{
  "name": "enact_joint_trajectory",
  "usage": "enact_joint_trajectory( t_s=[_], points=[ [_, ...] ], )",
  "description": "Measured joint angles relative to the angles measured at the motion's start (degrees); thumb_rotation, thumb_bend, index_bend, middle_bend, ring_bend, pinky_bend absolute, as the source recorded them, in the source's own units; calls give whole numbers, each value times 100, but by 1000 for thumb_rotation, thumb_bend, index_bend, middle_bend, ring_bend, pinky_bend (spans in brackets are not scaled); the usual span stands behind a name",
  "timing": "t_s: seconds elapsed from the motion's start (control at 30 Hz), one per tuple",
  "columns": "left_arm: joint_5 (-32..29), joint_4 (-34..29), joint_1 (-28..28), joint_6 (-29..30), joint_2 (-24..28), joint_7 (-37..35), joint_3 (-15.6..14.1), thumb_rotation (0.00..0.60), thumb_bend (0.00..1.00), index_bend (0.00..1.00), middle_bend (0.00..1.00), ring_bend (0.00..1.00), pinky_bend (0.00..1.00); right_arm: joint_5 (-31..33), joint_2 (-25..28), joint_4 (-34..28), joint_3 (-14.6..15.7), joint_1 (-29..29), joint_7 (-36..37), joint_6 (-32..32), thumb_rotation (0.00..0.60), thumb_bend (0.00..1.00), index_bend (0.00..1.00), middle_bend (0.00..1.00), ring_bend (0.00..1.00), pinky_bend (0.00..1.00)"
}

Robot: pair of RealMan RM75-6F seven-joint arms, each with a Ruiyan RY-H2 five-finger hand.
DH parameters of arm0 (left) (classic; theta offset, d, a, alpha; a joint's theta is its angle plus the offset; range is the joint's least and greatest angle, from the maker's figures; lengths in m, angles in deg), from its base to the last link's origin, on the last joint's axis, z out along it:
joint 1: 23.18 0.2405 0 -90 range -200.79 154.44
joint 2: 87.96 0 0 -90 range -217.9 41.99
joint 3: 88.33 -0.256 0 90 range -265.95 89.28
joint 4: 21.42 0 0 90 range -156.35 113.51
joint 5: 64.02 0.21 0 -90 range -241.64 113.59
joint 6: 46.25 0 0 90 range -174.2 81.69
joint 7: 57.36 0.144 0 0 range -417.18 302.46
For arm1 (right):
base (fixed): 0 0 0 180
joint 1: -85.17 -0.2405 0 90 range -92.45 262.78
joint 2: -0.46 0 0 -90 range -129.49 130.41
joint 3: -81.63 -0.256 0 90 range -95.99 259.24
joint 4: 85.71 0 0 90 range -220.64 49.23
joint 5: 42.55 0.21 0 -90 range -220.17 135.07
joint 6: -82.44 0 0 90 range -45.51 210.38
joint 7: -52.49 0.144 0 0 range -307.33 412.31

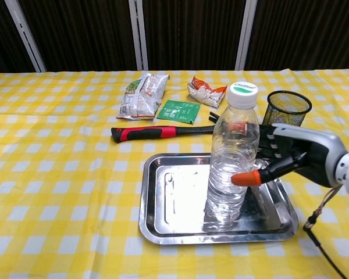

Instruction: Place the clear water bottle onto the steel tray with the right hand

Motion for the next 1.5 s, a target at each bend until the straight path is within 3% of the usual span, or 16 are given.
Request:
enact_joint_trajectory(
  t_s=[0.27,0.5,0.6,0.67,0.87,1.03,1.2,1.5],
  points=[
    [-14,-20,-3,-5,-22,60,0,600,190,47,0,0,0,-561,1150,-122,197,379,611,112,600,186,0,45,0,0],
    [-36,-39,16,27,-24,79,7,600,190,47,0,0,0,-1983,2699,-144,904,590,1352,28,600,186,0,45,0,0],
    [-61,-42,15,11,-34,109,9,600,190,47,0,0,0,-2415,3246,-75,1172,717,1303,140,600,186,0,45,0,0],
    [-76,-45,12,-1,-43,131,10,600,190,47,0,0,0,-2433,3366,-22,1195,812,1026,285,600,185,0,45,0,0],
    [-99,-47,12,-16,-49,138,9,600,190,47,0,0,0,-1981,2908,296,1030,1268,-1150,1277,600,186,93,45,0,0],
    [-121,-44,14,-23,-30,73,20,600,190,47,0,0,0,-1627,1954,979,795,1721,-3000,2652,600,185,99,41,0,0],
    [-136,-28,15,-24,2,-20,37,600,190,47,0,0,0,-1370,1318,1870,639,2020,-3466,3334,600,185,36,16,0,0],
    [-57,-10,102,194,78,-256,63,600,190,47,0,0,0,-1145,1212,1711,544,2259,-3935,3569,600,184,0,10,0,0]
  ],
)
